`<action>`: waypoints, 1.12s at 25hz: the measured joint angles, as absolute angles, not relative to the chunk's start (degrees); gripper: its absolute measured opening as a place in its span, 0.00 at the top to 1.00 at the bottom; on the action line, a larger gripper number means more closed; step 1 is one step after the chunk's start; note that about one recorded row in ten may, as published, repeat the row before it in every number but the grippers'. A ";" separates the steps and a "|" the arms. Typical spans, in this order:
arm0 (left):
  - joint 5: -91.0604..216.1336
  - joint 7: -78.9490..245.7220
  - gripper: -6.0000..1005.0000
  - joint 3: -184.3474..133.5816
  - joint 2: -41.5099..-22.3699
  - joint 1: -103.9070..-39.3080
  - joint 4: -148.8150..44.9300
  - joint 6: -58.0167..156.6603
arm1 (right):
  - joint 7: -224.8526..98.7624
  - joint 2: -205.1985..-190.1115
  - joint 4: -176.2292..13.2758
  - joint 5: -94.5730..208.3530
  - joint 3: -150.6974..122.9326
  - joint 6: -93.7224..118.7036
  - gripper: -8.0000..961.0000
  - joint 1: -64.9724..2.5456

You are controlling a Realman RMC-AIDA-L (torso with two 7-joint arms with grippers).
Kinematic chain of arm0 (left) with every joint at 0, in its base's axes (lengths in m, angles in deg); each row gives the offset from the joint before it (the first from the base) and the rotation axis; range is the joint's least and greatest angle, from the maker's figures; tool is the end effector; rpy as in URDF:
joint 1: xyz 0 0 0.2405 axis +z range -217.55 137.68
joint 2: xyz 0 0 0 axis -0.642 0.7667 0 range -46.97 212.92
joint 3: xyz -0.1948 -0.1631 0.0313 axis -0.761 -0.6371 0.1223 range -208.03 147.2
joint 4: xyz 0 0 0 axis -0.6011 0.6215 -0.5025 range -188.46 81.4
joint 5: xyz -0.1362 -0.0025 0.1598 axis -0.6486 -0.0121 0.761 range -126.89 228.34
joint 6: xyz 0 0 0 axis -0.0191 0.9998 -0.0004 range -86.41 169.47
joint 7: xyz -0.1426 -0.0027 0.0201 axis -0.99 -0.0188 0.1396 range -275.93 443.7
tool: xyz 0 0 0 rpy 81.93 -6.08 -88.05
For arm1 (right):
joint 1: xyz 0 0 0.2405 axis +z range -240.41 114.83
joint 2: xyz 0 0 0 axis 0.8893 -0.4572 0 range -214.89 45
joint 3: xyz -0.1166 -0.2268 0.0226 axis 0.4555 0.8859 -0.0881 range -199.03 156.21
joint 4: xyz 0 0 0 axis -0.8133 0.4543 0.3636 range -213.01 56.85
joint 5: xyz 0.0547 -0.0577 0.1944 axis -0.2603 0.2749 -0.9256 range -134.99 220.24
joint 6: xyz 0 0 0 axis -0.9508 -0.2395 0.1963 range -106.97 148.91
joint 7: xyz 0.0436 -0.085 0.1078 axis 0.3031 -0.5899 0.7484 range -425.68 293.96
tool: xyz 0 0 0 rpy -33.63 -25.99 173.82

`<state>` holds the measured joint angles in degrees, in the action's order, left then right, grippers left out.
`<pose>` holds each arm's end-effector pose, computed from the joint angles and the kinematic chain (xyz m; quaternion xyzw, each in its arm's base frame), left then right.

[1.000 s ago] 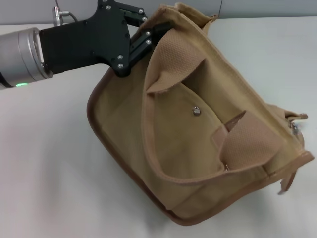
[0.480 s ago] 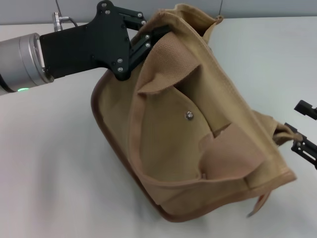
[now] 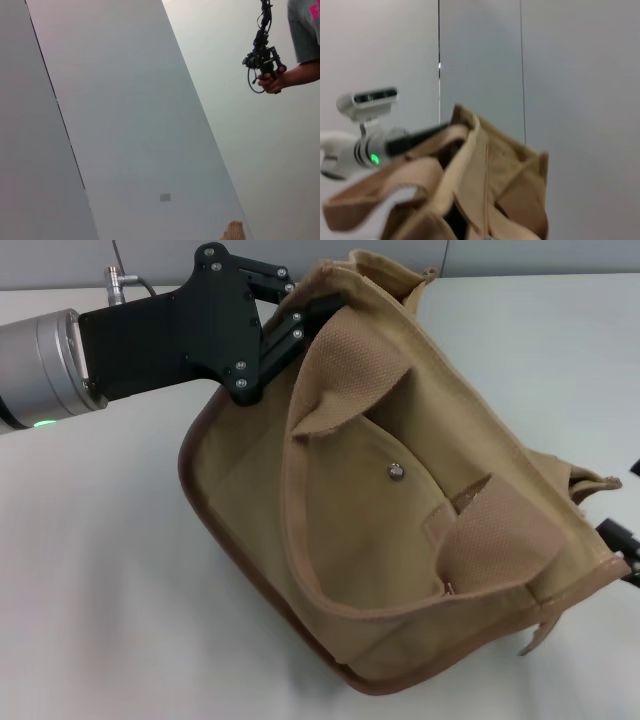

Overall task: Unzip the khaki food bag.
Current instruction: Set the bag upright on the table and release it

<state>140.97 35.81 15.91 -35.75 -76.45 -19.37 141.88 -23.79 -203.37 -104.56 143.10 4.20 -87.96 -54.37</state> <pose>-0.1734 0.3427 0.0165 -0.8906 0.1234 -0.4073 0.1603 0.3328 0.1935 0.0329 -0.8560 0.1077 0.3938 0.3171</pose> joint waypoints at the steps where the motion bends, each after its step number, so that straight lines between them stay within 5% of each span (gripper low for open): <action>1: 140.97 35.81 0.94 15.91 -35.75 -76.45 -19.37 141.88 | -23.79 -203.37 -104.56 143.10 4.20 -87.96 0.21 -54.37; 8: 140.97 35.81 0.94 16.53 -35.76 -76.34 -19.65 142.02 | -23.76 -203.94 -104.03 147.02 5.00 -78.99 0.21 -46.56; 22: 139.41 44.12 0.94 16.23 -35.94 -75.85 -27.15 142.04 | -29.09 -204.27 -105.64 147.00 3.95 -77.60 0.79 -40.71; 28: 133.75 50.56 0.94 16.13 -35.95 -75.04 -35.02 140.00 | -28.93 -204.30 -106.21 142.73 3.63 -70.82 0.83 -36.88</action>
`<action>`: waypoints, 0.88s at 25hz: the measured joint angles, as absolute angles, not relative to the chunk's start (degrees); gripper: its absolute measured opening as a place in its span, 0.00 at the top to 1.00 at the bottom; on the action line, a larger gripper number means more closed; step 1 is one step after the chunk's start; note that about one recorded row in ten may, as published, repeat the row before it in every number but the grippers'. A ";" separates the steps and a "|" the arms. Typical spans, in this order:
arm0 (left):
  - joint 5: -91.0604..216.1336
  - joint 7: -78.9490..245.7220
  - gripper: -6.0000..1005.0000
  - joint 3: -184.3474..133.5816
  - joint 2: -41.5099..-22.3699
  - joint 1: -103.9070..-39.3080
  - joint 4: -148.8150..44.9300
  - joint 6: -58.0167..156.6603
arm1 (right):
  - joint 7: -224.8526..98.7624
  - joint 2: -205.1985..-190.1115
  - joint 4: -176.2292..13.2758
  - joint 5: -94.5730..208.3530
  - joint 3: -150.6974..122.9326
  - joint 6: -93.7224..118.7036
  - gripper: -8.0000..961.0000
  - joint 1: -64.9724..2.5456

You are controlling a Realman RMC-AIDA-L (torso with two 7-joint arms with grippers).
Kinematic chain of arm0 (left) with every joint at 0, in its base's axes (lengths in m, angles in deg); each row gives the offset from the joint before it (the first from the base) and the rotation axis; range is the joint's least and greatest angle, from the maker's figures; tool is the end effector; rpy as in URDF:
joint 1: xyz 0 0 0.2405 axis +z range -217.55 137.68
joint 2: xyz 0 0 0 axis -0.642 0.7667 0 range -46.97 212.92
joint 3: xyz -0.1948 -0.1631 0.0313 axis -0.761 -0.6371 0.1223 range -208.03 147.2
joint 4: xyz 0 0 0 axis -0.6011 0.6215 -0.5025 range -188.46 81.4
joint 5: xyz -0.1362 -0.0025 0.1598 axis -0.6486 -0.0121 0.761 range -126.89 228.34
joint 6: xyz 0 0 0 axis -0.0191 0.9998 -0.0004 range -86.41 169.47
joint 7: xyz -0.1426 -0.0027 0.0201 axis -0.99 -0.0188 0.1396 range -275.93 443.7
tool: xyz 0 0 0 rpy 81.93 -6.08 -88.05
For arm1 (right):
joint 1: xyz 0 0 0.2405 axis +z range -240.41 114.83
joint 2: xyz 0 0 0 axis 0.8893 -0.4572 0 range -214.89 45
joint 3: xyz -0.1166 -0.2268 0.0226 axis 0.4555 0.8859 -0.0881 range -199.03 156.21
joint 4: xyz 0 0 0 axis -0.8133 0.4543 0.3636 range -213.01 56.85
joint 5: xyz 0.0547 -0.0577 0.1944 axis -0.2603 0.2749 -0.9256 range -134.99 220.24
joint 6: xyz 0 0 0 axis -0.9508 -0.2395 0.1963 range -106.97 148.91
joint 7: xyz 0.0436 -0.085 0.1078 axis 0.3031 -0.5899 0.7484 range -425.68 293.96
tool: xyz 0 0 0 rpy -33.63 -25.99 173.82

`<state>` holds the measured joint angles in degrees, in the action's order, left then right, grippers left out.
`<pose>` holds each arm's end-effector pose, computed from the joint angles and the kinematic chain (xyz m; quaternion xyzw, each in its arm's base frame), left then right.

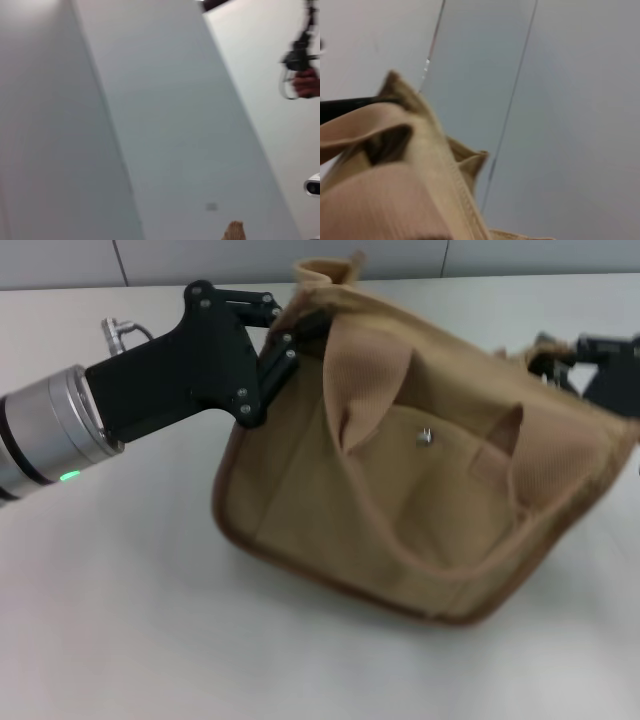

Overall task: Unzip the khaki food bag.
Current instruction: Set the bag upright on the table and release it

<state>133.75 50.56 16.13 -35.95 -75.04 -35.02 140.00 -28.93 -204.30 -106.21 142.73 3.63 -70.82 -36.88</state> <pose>-0.1999 0.3272 -0.0111 -0.8607 0.0891 -0.4452 0.2305 0.2856 0.3165 0.0268 -0.8729 0.0031 0.3257 0.3633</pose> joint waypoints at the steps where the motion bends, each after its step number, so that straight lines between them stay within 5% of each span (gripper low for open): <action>1: 132.56 51.82 0.94 16.16 -36.00 -75.02 -37.24 139.48 | -28.80 -204.27 -106.22 142.34 3.67 -69.56 0.84 -35.78; 7: 129.55 59.94 0.94 16.08 -36.20 -73.88 -47.36 138.47 | -26.97 -204.14 -106.20 142.22 3.66 -63.74 0.90 -28.48; 15: 127.52 60.04 0.94 15.57 -36.19 -70.51 -49.08 139.14 | -30.75 -204.68 -103.91 138.96 3.75 -62.84 0.95 -29.27; 17: 127.41 58.63 0.94 15.49 -36.07 -69.56 -48.61 139.79 | -32.46 -204.64 -102.76 133.78 3.87 -65.55 0.91 -32.50; 22: 127.39 55.23 0.74 15.37 -35.69 -66.26 -44.60 143.43 | -29.36 -204.32 -102.98 124.16 3.38 -75.86 0.77 -39.51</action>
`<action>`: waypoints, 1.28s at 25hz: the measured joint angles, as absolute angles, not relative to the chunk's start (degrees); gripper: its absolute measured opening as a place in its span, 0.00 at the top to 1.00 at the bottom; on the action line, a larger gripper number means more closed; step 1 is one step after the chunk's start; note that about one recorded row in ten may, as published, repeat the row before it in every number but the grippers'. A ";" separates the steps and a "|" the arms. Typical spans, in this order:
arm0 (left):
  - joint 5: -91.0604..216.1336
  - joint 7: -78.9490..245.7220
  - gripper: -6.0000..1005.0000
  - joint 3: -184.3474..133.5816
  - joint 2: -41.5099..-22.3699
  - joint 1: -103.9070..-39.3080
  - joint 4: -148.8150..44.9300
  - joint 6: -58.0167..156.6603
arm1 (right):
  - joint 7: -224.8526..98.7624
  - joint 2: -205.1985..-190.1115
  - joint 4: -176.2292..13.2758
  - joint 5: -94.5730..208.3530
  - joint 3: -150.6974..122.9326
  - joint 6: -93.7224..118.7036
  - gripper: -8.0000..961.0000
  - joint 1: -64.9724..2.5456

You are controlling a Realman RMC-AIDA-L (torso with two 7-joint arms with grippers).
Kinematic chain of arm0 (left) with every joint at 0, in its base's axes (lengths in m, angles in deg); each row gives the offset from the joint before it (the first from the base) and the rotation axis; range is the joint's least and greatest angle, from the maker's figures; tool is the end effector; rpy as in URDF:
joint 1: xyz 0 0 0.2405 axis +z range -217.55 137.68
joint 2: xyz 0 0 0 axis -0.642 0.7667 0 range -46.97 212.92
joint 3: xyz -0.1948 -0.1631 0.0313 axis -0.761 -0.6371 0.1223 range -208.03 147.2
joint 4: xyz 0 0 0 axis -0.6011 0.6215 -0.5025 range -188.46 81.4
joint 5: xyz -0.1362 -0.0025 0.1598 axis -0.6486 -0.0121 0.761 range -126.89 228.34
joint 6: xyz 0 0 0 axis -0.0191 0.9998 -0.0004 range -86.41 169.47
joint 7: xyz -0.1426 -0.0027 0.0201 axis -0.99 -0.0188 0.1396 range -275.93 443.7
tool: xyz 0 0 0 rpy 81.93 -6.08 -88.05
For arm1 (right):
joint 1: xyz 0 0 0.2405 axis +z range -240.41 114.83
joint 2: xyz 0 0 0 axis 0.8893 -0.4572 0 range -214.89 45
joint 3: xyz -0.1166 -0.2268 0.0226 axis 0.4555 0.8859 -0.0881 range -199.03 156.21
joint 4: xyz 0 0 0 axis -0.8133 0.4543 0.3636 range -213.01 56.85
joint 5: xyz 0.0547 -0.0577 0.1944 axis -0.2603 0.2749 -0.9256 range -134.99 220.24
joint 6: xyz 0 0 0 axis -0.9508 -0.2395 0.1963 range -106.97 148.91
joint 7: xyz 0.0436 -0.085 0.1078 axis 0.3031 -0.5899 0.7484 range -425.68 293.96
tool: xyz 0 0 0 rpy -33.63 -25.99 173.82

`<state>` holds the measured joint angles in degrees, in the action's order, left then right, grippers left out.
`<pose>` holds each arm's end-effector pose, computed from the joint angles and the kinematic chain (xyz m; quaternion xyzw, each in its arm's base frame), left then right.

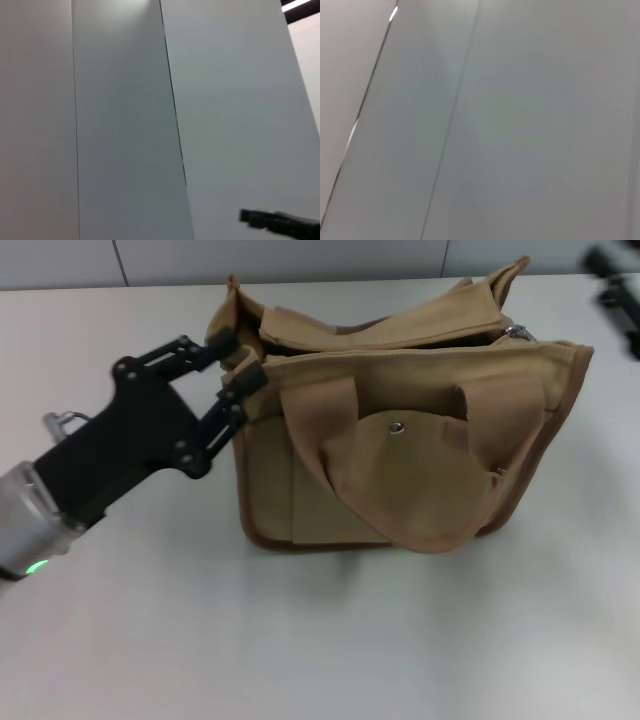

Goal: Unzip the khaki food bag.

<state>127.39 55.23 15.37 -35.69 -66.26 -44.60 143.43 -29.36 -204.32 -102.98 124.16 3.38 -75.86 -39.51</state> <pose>-0.2517 0.2793 -0.0148 -0.8268 -0.0125 -0.4757 0.3001 0.2848 0.3081 0.0610 -0.7778 0.0181 0.4307 0.4574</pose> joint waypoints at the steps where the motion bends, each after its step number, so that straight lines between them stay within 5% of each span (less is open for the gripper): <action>1: 127.39 55.23 0.71 15.37 -35.69 -66.26 -44.60 143.43 | -29.36 -204.32 -102.98 124.16 3.38 -75.86 0.72 -39.51; 9: 132.52 40.48 0.45 17.71 -34.43 -59.28 -29.85 149.23 | -13.87 -203.39 -110.34 131.37 7.03 -92.67 0.44 -48.12; 13: 145.71 31.17 0.33 22.53 -33.21 -59.47 -24.81 149.46 | -10.58 -202.95 -112.00 149.34 7.63 -99.94 0.31 -47.30; 17: 148.67 30.52 0.25 22.38 -34.24 -59.70 -24.69 149.11 | -10.32 -203.35 -111.80 156.08 7.28 -99.28 0.13 -45.92; 32: 149.47 30.35 0.20 22.14 -34.86 -59.45 -24.62 148.90 | -9.74 -203.85 -111.57 157.77 7.15 -95.73 0.12 -45.47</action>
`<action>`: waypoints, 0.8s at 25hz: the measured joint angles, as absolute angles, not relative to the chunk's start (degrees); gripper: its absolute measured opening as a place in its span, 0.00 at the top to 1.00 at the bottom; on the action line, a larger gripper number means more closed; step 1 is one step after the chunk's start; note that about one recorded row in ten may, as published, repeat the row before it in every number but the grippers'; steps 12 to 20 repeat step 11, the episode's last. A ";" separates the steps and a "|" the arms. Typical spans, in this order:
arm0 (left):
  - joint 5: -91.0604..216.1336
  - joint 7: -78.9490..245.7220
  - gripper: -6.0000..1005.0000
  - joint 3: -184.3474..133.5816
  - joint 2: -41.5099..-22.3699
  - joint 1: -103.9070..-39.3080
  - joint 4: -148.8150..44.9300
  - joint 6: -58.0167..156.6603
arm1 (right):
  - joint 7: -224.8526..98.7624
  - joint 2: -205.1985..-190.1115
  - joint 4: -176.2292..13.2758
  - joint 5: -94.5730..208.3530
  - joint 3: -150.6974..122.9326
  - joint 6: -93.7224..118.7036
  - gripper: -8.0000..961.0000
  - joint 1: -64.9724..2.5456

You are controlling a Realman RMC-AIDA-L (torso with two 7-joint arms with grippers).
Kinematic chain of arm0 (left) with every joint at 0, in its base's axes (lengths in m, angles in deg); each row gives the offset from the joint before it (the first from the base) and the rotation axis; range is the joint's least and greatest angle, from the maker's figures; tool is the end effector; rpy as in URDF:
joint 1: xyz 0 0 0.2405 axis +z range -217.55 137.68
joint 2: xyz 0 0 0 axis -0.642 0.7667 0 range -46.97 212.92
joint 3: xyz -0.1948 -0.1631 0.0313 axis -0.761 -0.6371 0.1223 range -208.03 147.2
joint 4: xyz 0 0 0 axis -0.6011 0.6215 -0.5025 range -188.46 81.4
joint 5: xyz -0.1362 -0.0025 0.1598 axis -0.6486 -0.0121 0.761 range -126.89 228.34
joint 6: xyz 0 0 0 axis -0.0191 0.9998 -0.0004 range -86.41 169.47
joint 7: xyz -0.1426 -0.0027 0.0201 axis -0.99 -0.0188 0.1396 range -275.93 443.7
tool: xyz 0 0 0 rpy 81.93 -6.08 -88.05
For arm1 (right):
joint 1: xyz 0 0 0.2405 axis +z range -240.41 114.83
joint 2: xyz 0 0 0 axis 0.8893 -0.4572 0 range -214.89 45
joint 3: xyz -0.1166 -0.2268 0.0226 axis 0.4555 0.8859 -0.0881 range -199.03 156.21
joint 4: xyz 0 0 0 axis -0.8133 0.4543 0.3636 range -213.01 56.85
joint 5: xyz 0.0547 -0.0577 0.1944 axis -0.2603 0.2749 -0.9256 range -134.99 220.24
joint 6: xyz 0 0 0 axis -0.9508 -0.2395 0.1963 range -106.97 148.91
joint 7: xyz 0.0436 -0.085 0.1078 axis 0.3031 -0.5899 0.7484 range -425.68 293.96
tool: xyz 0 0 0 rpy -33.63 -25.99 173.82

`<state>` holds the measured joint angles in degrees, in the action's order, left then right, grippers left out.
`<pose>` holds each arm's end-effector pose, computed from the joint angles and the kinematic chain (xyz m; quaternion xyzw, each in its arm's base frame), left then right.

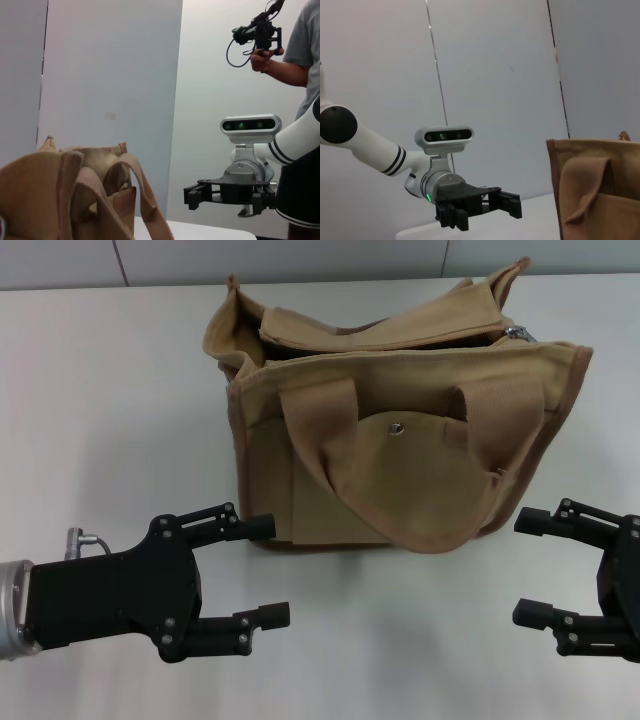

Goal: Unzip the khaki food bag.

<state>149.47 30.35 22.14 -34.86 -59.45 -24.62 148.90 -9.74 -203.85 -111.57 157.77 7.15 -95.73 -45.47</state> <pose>-0.2687 0.2355 -0.0138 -0.9247 -0.0666 -0.3718 0.0481 0.2934 0.2159 0.0213 -0.9139 0.1056 0.3808 0.0930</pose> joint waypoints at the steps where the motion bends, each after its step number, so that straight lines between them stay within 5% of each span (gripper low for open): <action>1: 149.46 30.35 0.20 22.14 -34.85 -59.42 -24.62 148.92 | -9.73 -203.85 -111.57 157.77 7.15 -95.65 0.12 -45.48; 20: 149.42 30.40 0.20 22.14 -34.80 -59.35 -24.62 149.01 | -9.70 -203.95 -111.15 157.80 7.45 -93.04 0.12 -44.97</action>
